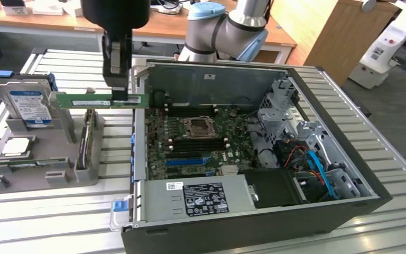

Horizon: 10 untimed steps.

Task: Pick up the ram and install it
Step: 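Pick up the ram and move it above insertion slot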

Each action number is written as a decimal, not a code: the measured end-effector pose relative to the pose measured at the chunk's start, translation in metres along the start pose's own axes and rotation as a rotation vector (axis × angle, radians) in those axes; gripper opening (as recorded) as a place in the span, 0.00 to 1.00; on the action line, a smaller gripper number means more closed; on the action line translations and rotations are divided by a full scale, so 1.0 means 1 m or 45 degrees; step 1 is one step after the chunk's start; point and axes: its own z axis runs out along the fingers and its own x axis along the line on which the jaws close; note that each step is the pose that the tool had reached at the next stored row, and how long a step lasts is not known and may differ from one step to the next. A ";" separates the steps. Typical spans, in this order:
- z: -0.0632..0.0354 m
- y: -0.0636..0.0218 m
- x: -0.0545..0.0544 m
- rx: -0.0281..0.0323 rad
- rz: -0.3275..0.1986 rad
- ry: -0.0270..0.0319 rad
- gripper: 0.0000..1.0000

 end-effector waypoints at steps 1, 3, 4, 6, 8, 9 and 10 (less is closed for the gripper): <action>-0.0001 -0.0023 0.000 0.0000 0.000 0.0000 0.12; -0.0003 -0.0068 0.000 -0.0001 0.000 0.0000 0.12; -0.0004 -0.0089 0.000 0.0000 0.000 -0.0001 0.12; -0.0006 -0.0132 0.000 0.0001 0.000 -0.0001 0.12; -0.0007 -0.0170 0.000 0.0001 0.000 -0.0001 0.12; -0.0008 -0.0187 0.000 0.0000 0.000 -0.0001 0.12; -0.0009 -0.0203 0.000 0.0000 0.000 -0.0001 0.12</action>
